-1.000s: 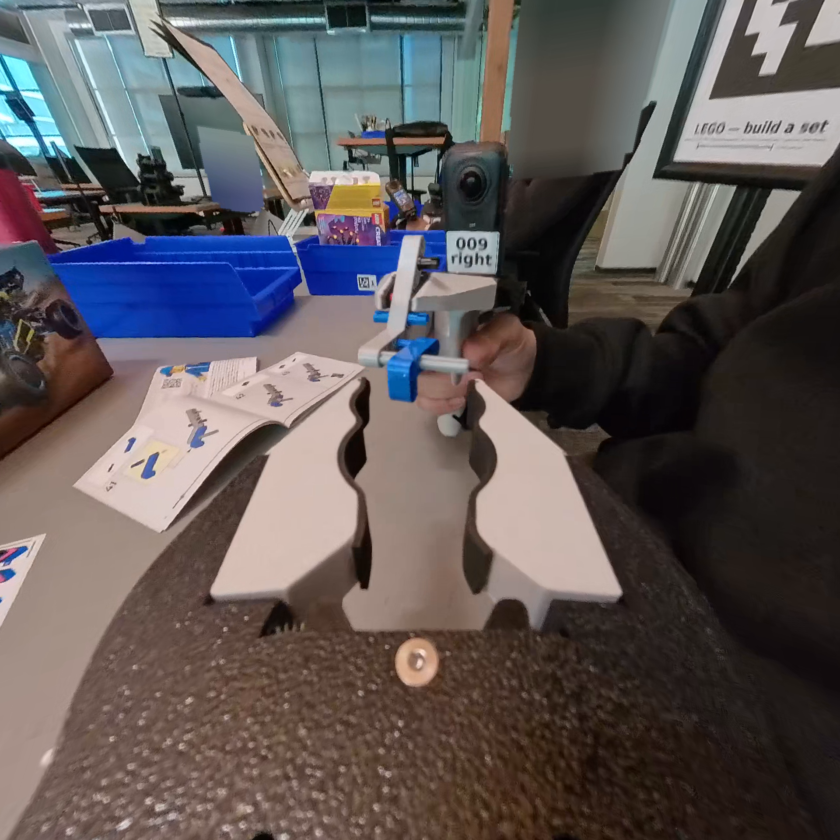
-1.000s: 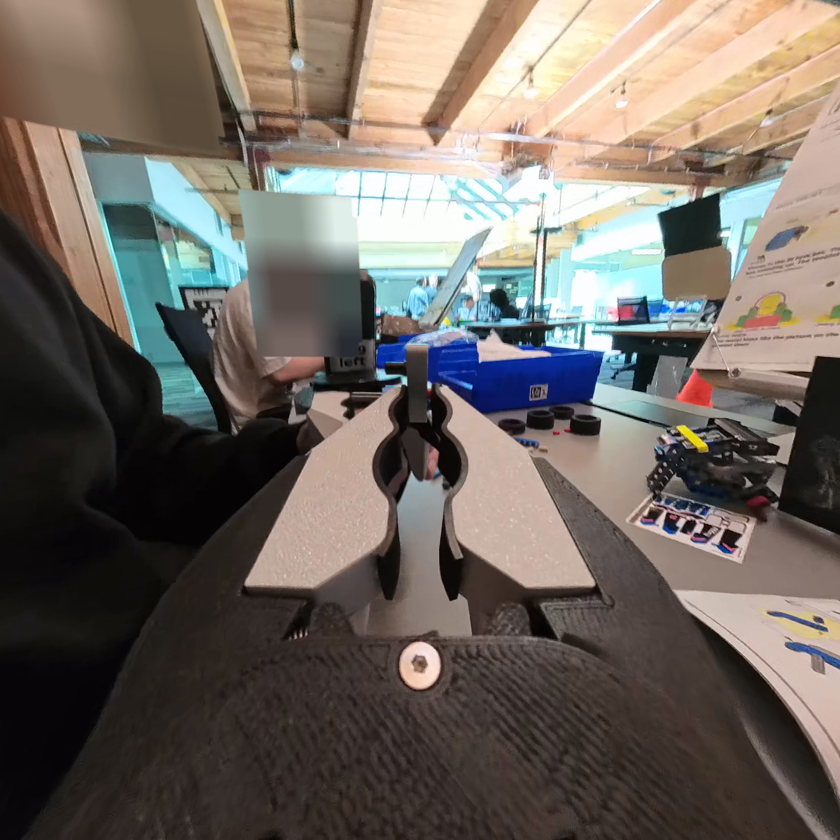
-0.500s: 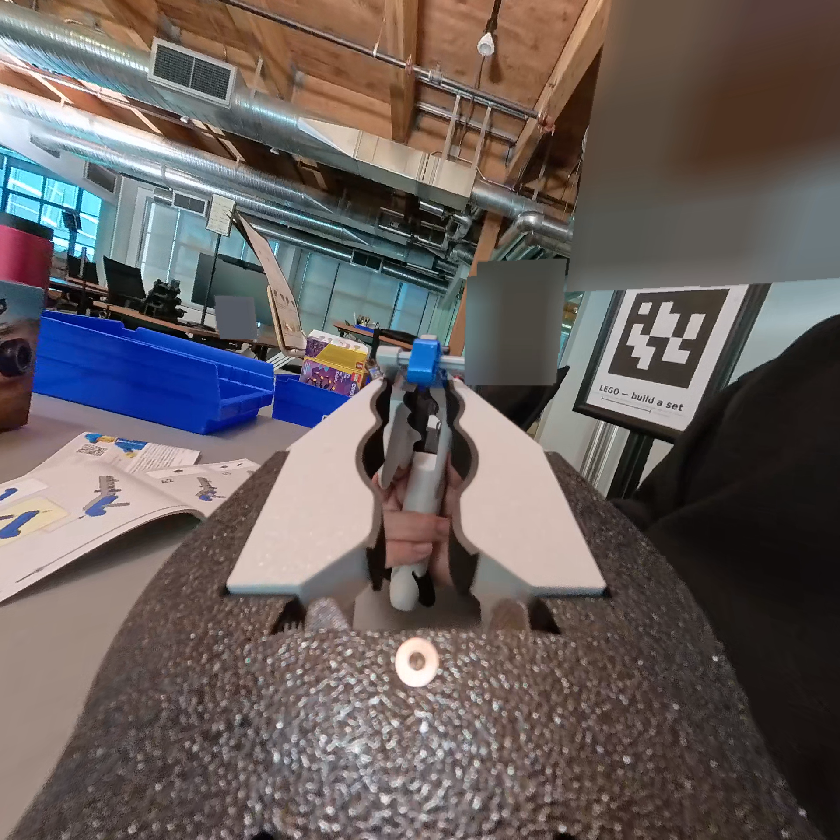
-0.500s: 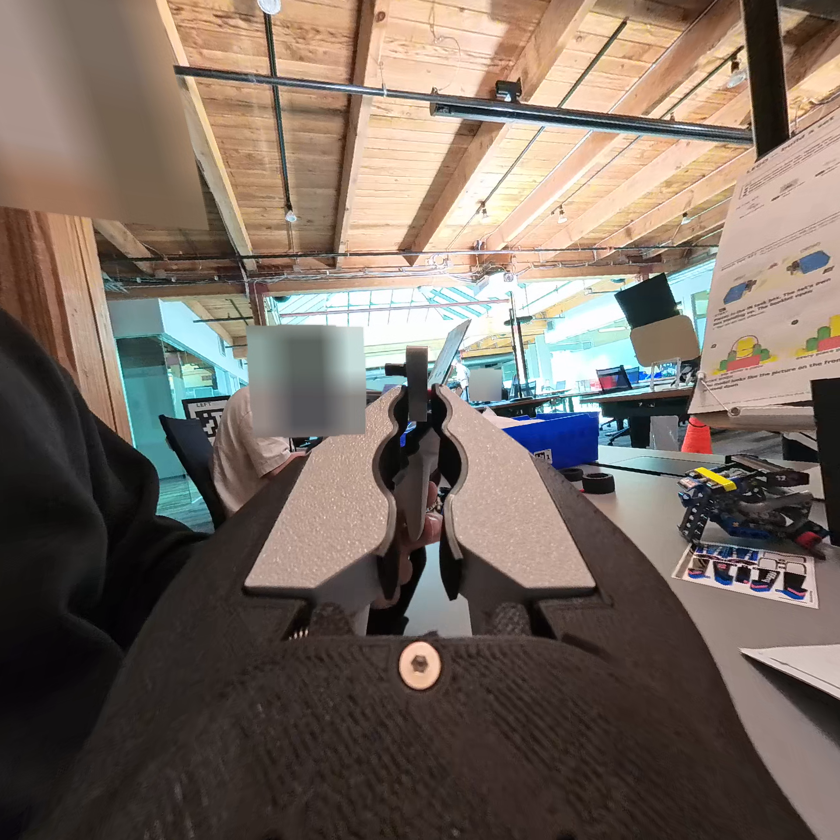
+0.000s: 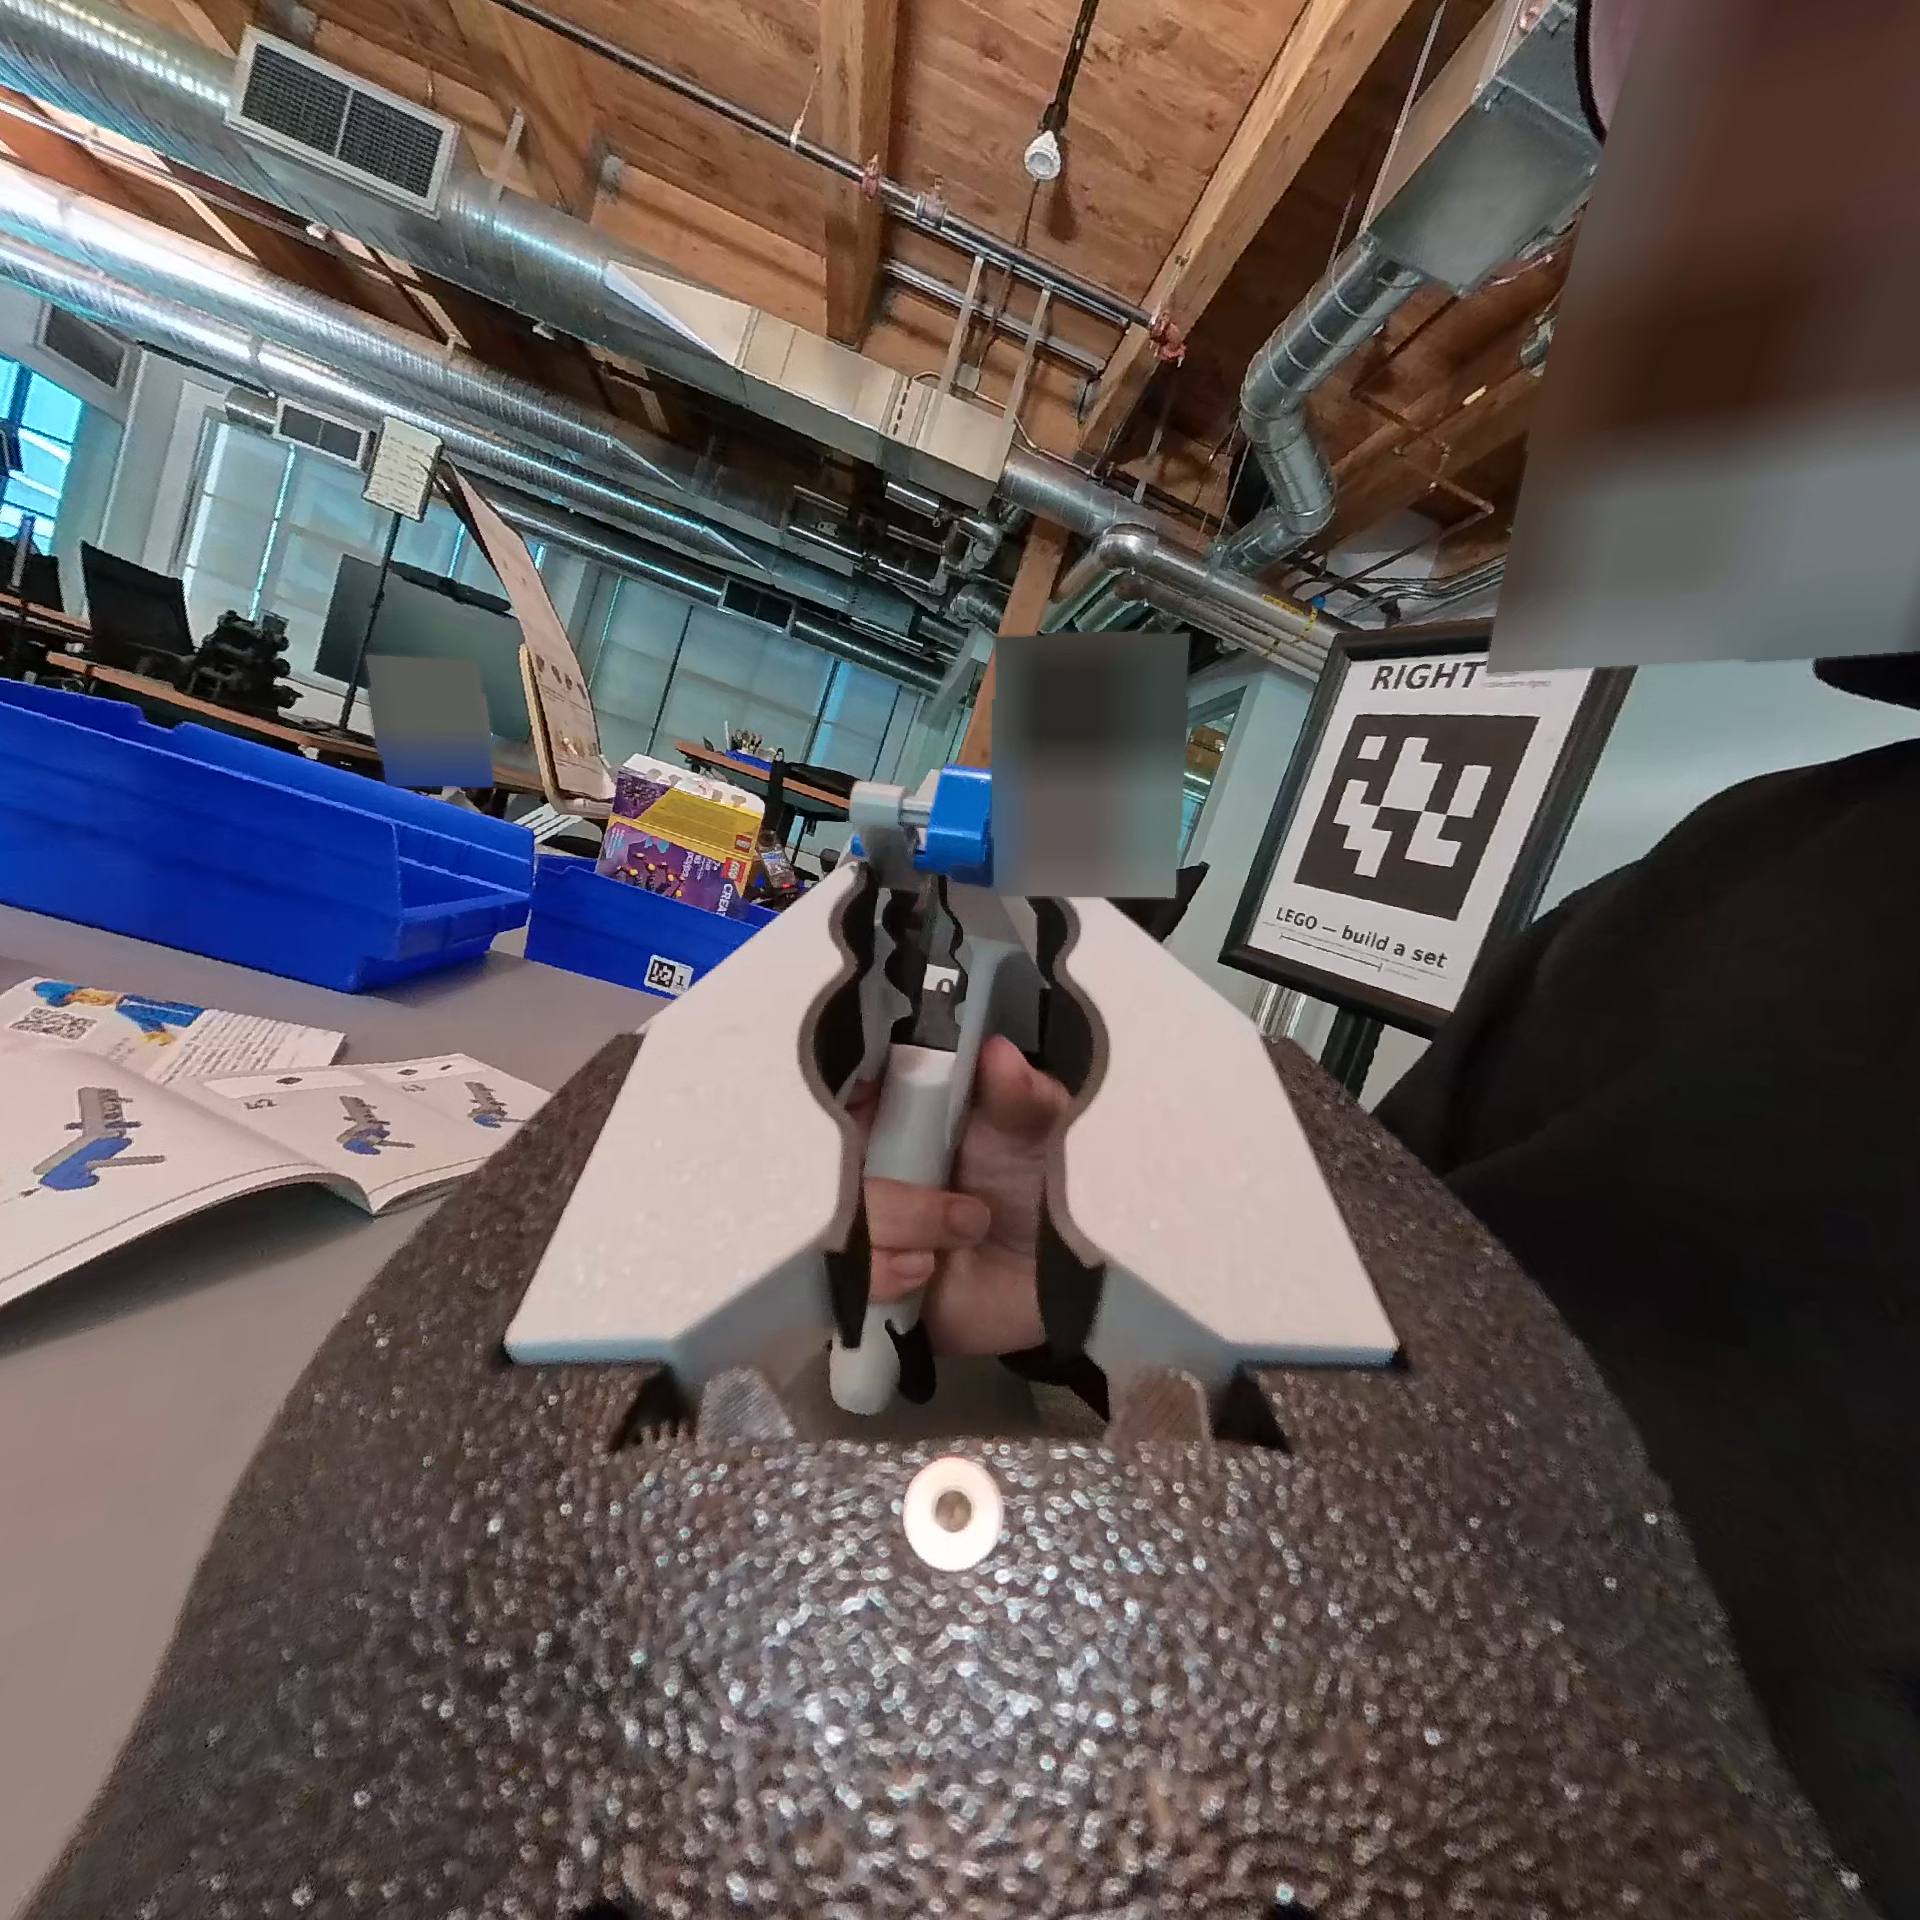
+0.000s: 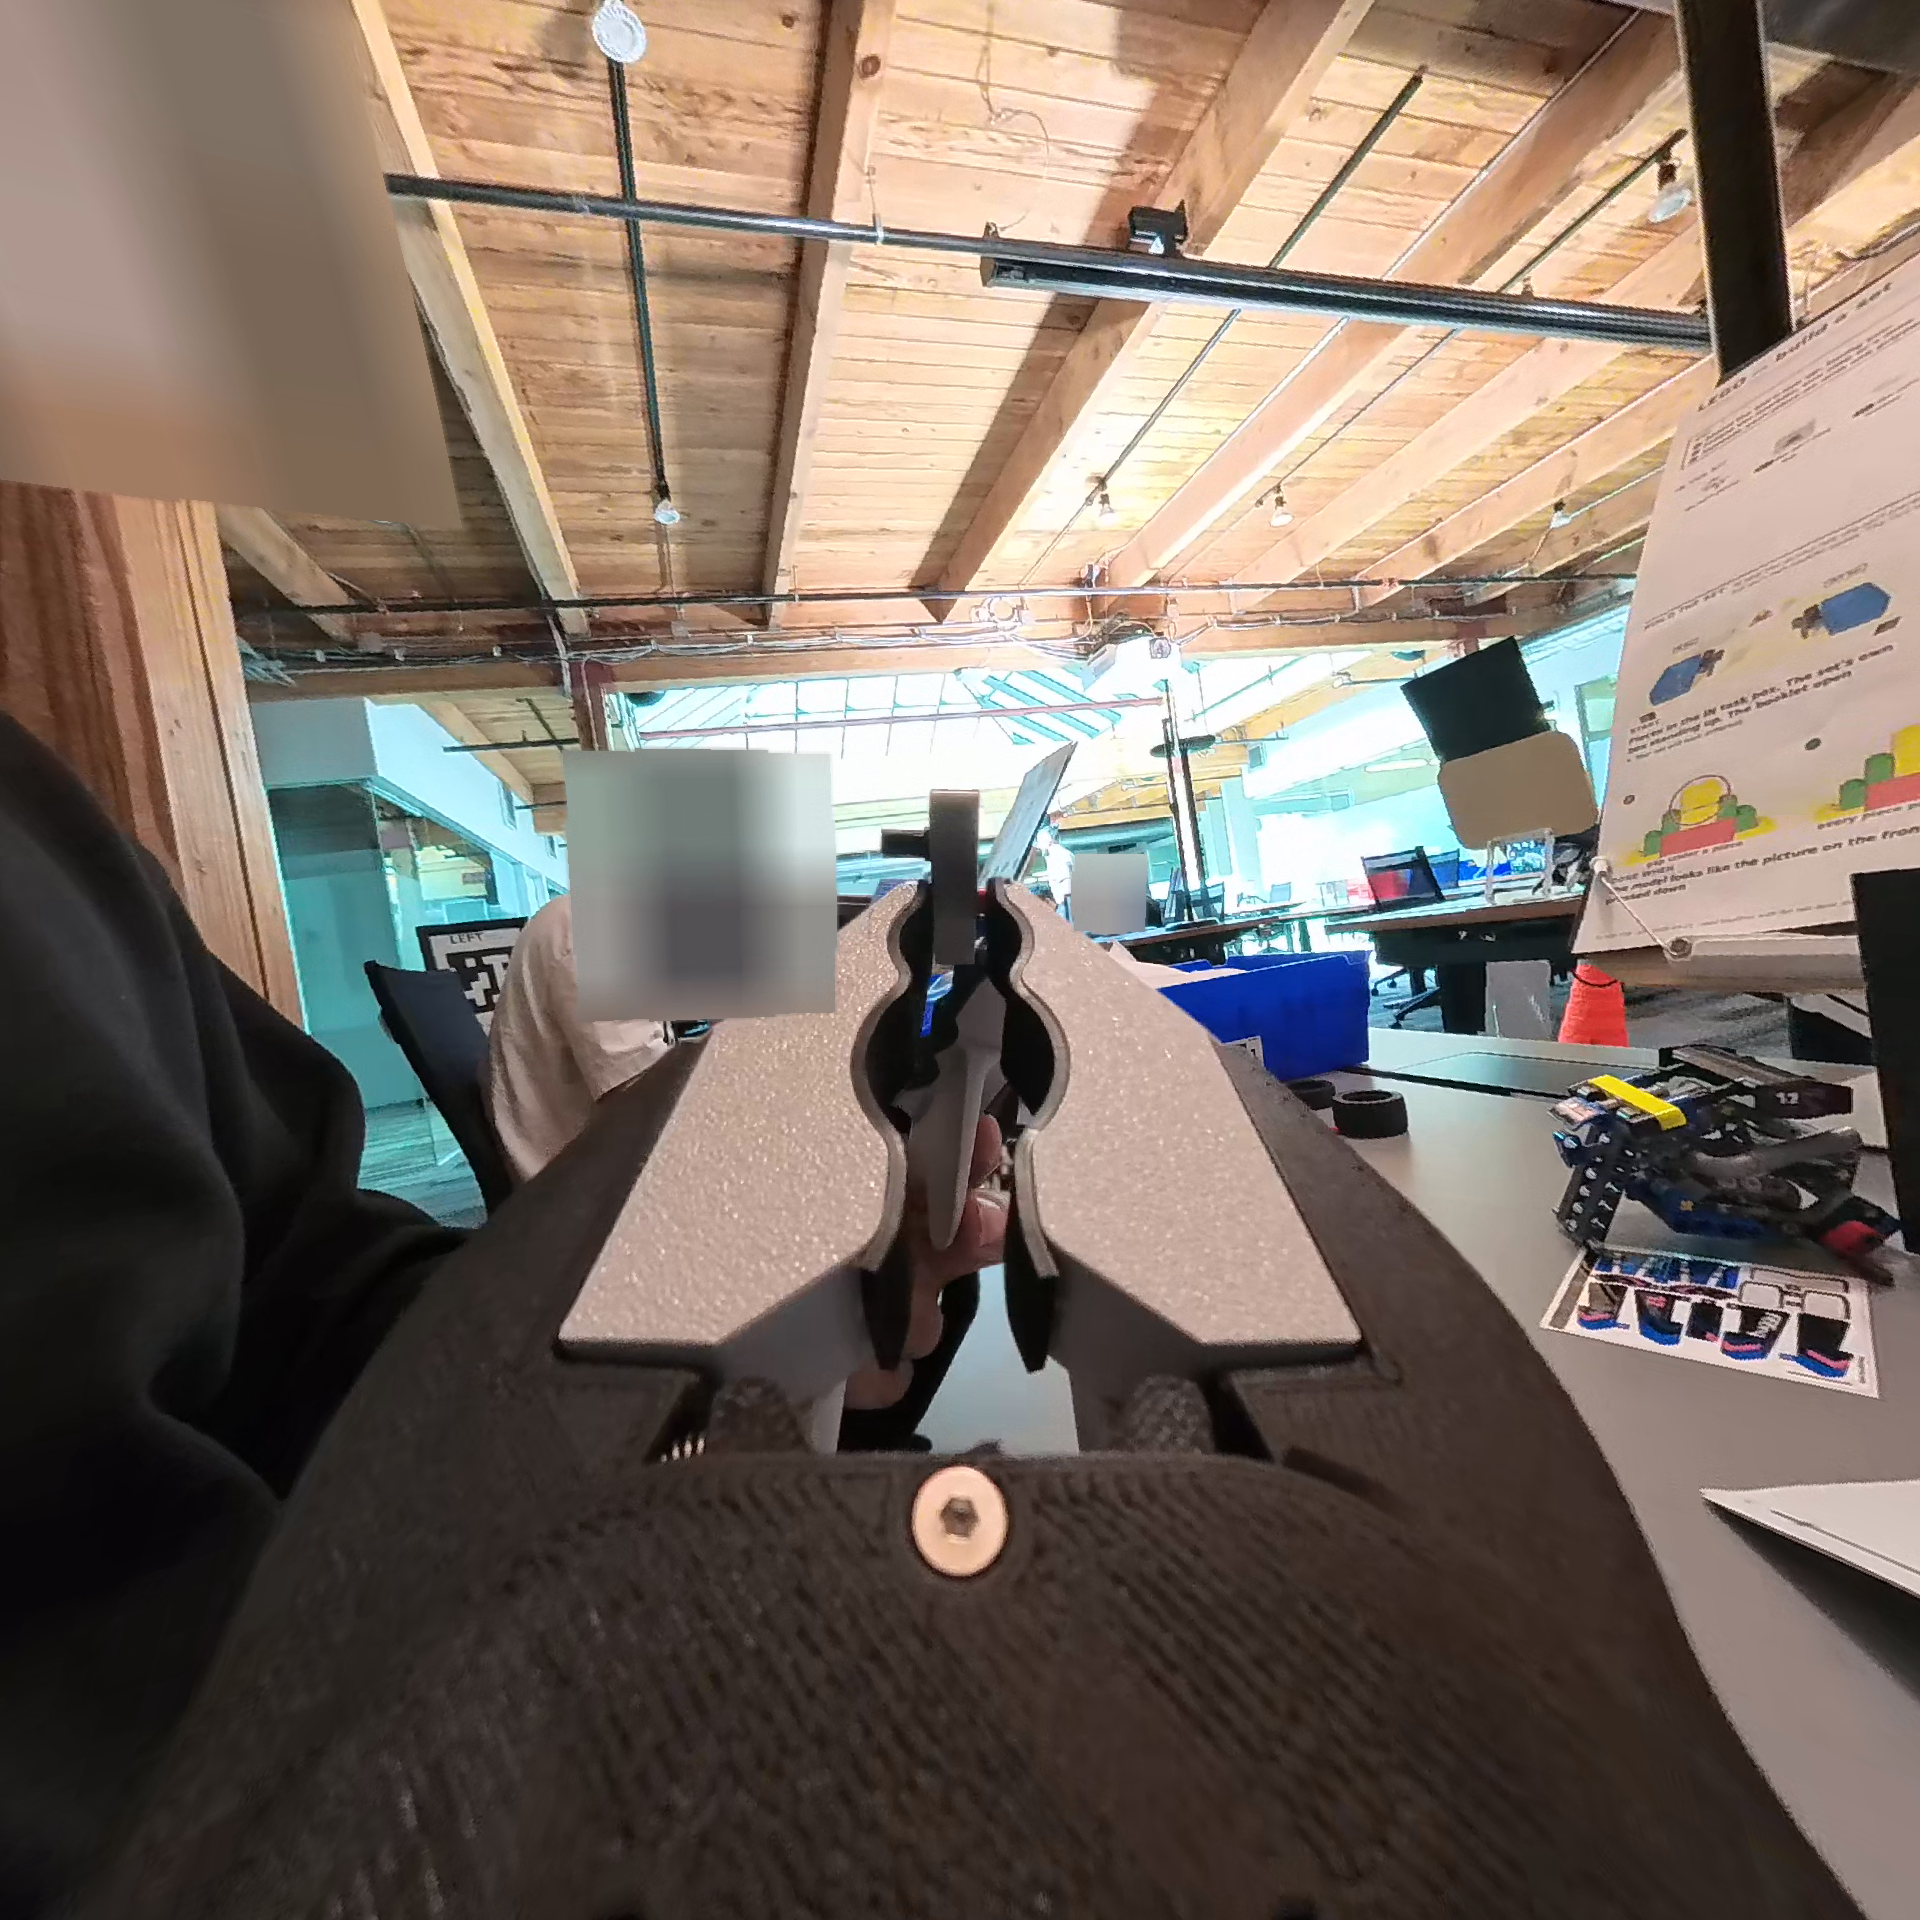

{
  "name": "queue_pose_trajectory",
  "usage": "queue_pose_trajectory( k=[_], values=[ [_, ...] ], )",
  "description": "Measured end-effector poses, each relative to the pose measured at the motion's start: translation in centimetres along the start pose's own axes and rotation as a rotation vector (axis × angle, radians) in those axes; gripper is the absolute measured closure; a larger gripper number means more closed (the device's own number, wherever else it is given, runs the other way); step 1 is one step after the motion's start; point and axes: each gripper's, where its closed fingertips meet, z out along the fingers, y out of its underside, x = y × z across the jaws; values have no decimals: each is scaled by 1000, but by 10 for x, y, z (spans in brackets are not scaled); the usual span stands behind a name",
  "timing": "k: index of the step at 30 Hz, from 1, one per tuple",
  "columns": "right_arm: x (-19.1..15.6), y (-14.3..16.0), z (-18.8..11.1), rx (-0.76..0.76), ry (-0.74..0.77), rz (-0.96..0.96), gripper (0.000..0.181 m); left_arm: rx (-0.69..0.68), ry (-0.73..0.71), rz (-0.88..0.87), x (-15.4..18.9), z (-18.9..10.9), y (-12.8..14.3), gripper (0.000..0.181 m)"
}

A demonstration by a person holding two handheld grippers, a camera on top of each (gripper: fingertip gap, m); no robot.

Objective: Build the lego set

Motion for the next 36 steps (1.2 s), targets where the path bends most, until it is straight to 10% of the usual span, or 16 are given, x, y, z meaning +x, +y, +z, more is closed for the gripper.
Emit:
queue_pose_trajectory(
  k=[36],
  values=[
    [2,5,3,35,97,-41,173,241,-58,-161,-8,-4,-11,161]
  ],
)
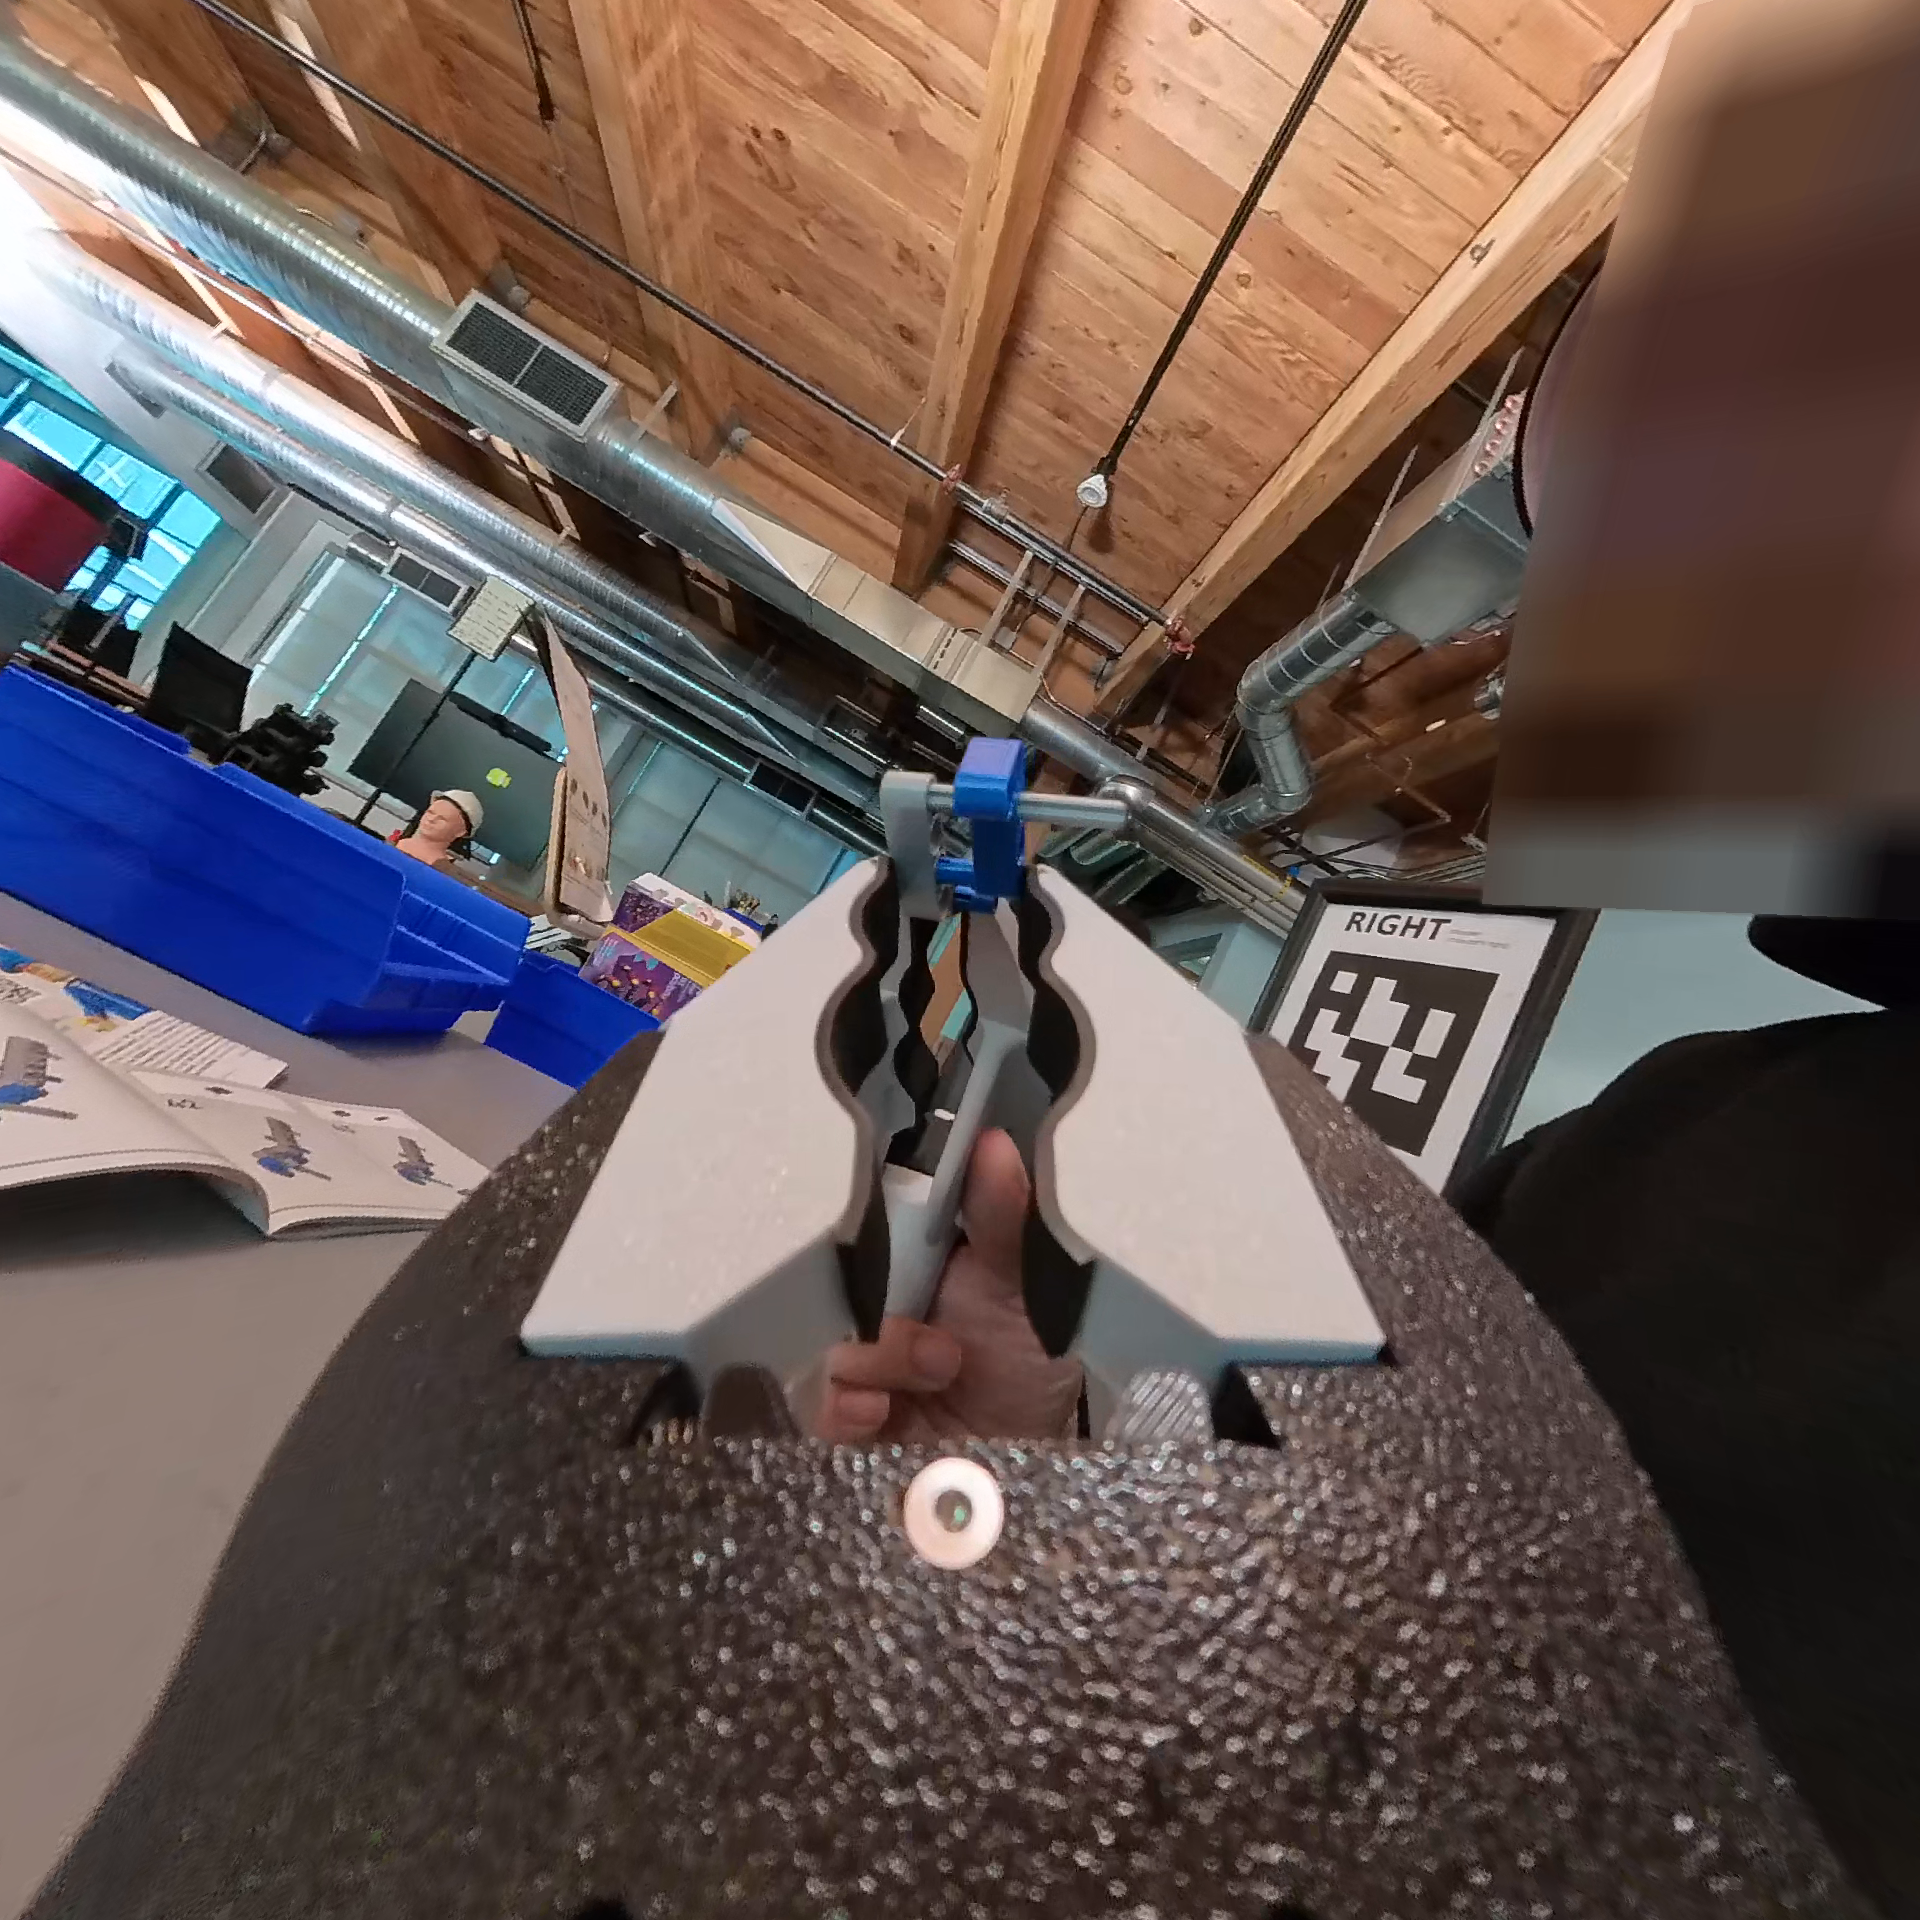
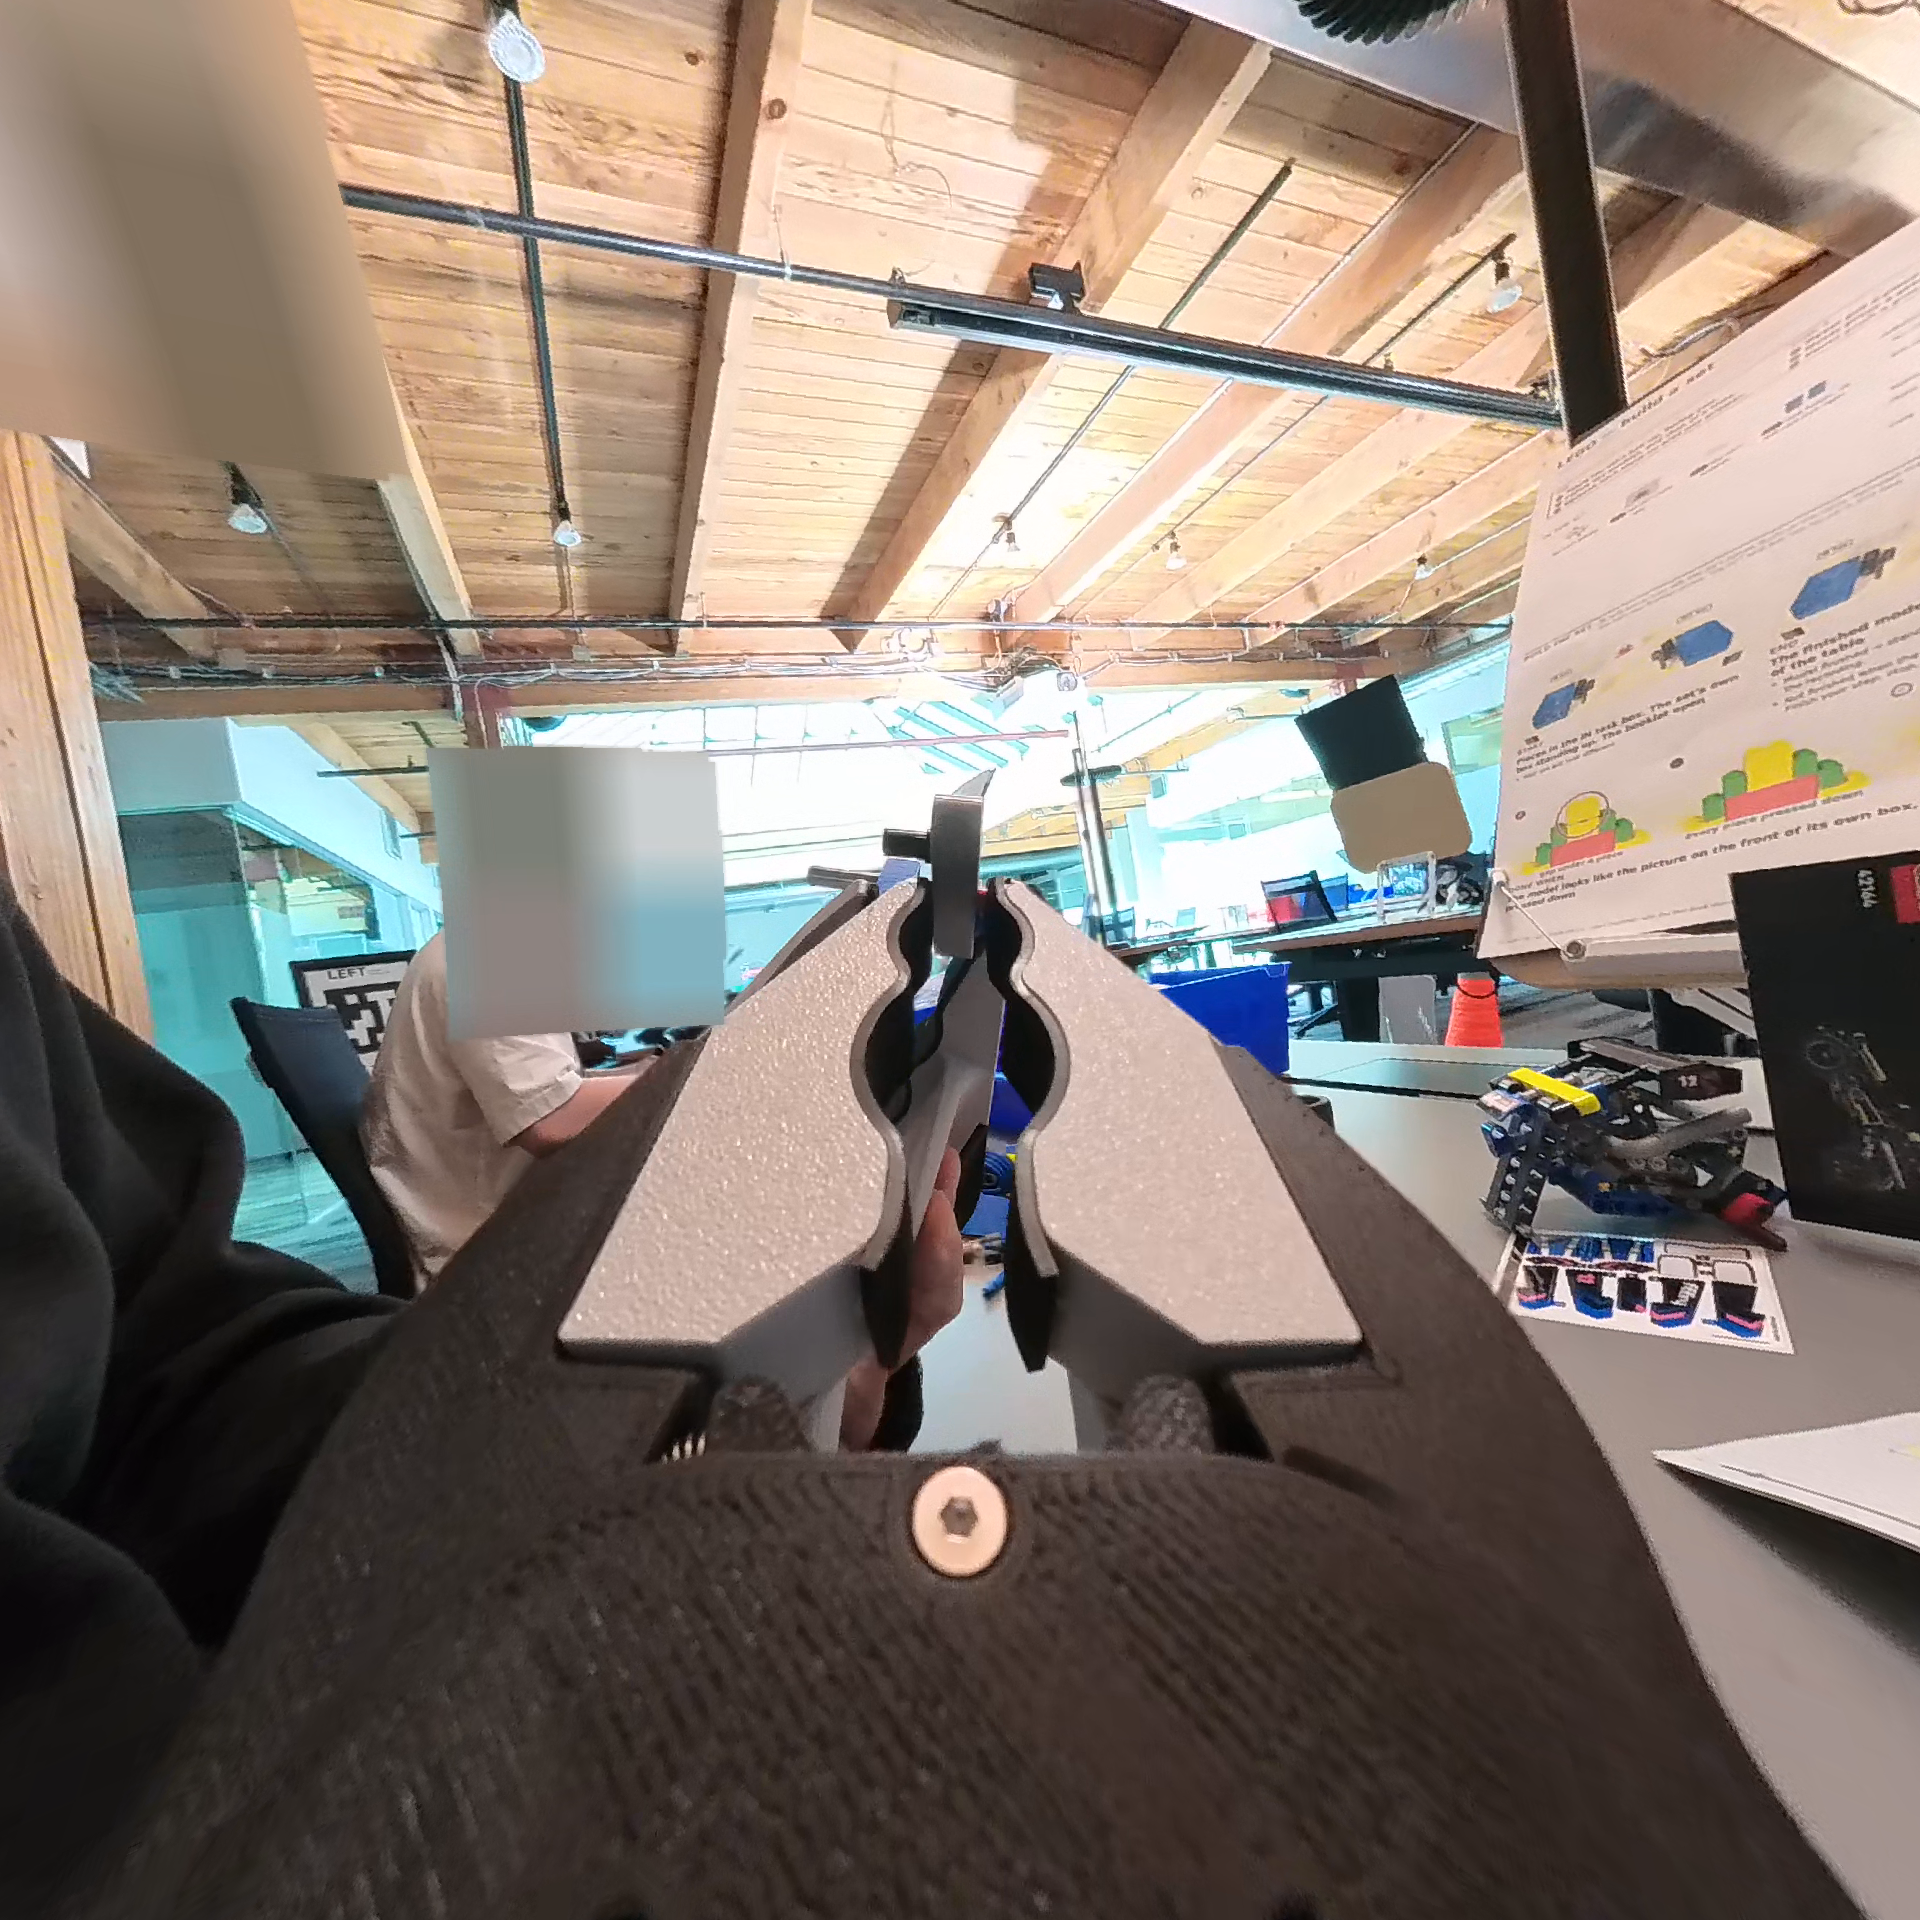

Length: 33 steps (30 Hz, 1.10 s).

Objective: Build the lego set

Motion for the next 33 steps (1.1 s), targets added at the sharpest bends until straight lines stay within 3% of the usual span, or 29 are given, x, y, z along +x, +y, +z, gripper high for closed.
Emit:
queue_pose_trajectory(
  k=[21,33],
  values=[
    [2,-3,-3,61,-5,95,173,-42,-3,121,-1,0,6,161],
    [-10,0,1,4,-59,15,173,-60,42,200,9,-4,-3,157]
  ],
)
